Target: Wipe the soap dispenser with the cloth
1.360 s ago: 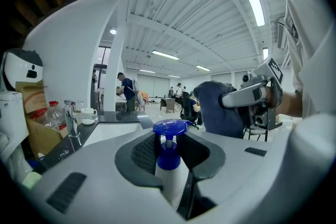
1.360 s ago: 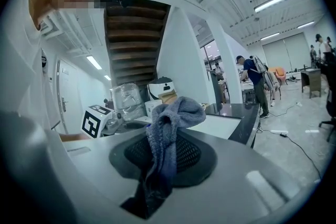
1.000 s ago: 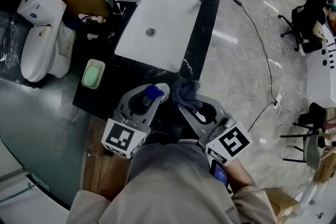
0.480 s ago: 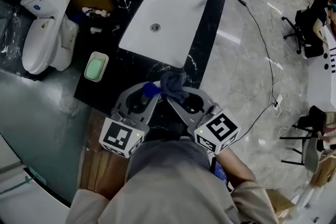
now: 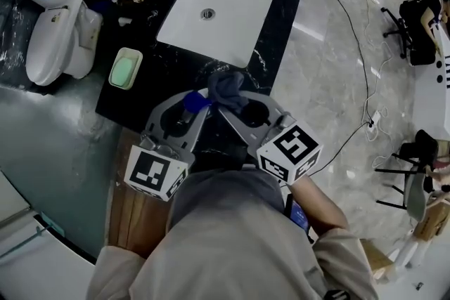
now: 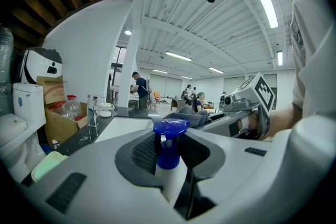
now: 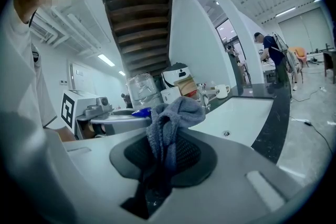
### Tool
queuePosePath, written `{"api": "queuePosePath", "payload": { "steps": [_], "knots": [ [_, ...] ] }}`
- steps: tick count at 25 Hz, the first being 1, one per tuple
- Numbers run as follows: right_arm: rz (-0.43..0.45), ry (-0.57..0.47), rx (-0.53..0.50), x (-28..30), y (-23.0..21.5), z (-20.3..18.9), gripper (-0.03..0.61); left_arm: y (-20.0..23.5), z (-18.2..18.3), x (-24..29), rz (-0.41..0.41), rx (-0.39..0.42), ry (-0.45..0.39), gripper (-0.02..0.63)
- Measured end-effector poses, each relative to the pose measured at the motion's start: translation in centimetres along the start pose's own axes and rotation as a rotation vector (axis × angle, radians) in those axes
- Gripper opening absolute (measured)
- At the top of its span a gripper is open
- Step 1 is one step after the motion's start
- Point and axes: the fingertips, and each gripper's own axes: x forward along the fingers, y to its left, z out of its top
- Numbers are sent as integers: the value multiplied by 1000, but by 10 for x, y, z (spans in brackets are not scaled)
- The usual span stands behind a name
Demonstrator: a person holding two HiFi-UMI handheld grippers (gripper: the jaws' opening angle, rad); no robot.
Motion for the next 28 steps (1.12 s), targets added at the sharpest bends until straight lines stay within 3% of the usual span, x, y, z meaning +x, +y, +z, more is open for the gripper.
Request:
{"api": "queuePosePath", "payload": {
  "steps": [28],
  "knots": [
    [-27, 59, 60, 14, -14, -29, 72, 20, 0, -13, 70, -74, -34, 91]
  ]
}}
